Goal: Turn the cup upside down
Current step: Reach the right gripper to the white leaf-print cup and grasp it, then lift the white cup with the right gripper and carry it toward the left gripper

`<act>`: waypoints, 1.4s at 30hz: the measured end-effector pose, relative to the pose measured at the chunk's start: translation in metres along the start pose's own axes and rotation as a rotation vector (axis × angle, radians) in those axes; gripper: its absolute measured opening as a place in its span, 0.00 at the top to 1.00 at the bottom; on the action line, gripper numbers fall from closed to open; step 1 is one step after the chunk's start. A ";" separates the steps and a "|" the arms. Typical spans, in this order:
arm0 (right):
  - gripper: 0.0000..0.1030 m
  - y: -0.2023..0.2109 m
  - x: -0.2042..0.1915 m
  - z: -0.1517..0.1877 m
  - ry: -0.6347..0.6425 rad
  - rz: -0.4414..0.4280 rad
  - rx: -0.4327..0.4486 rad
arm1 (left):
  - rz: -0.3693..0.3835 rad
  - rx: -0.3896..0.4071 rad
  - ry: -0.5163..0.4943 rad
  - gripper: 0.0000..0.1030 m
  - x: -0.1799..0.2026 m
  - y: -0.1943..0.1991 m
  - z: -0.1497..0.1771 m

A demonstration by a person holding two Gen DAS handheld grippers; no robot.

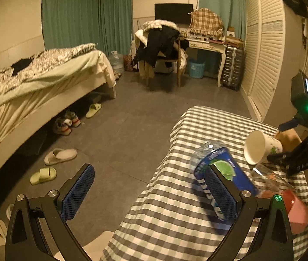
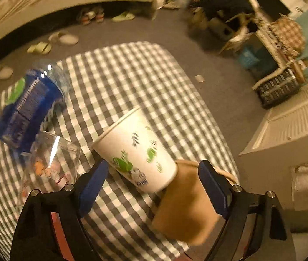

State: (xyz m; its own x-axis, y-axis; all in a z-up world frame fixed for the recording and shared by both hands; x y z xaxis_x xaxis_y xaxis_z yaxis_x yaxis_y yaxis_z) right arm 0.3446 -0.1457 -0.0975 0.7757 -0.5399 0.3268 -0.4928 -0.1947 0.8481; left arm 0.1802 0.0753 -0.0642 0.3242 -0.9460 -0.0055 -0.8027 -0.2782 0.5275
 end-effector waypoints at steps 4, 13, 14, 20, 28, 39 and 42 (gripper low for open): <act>0.18 -0.023 -0.009 -0.009 0.031 -0.091 -0.030 | -0.001 -0.016 0.008 0.00 -0.006 -0.012 0.002; 0.28 -0.060 0.000 -0.030 -0.030 -0.119 -0.073 | 0.010 -0.023 0.004 0.00 -0.005 -0.015 0.001; 0.29 -0.058 0.003 -0.031 -0.048 -0.128 -0.062 | 0.013 -0.021 0.003 0.00 -0.004 -0.013 0.001; 0.31 0.002 0.006 -0.040 -0.149 -0.064 0.006 | 0.040 0.023 0.006 0.00 -0.007 0.018 -0.003; 0.31 0.130 -0.041 -0.010 -0.341 -0.027 0.051 | 0.123 0.119 0.047 0.00 -0.031 0.090 -0.002; 0.31 0.141 -0.171 0.099 -0.759 -0.107 -0.029 | 0.156 0.194 0.041 0.00 -0.063 0.149 0.028; 0.31 0.128 -0.191 0.116 -0.928 -0.163 -0.022 | 0.182 0.194 0.043 0.00 -0.066 0.156 0.036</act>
State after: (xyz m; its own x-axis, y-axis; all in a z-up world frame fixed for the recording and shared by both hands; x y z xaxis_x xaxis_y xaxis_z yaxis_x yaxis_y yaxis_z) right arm 0.0878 -0.1624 -0.0999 0.2056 -0.9457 -0.2517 -0.3906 -0.3151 0.8650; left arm 0.0160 0.0880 -0.0125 0.1831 -0.9766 0.1132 -0.9295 -0.1345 0.3435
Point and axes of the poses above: each gripper's, at about its wrist camera, not at the fingertips, and y roughly against the way its jaws point, x to its right, z to its underside, the point moved 1 cm from there along -y, roughly the way its jaws point, and after that the axes turned 8 degrees about x, right-handed, at the moved point
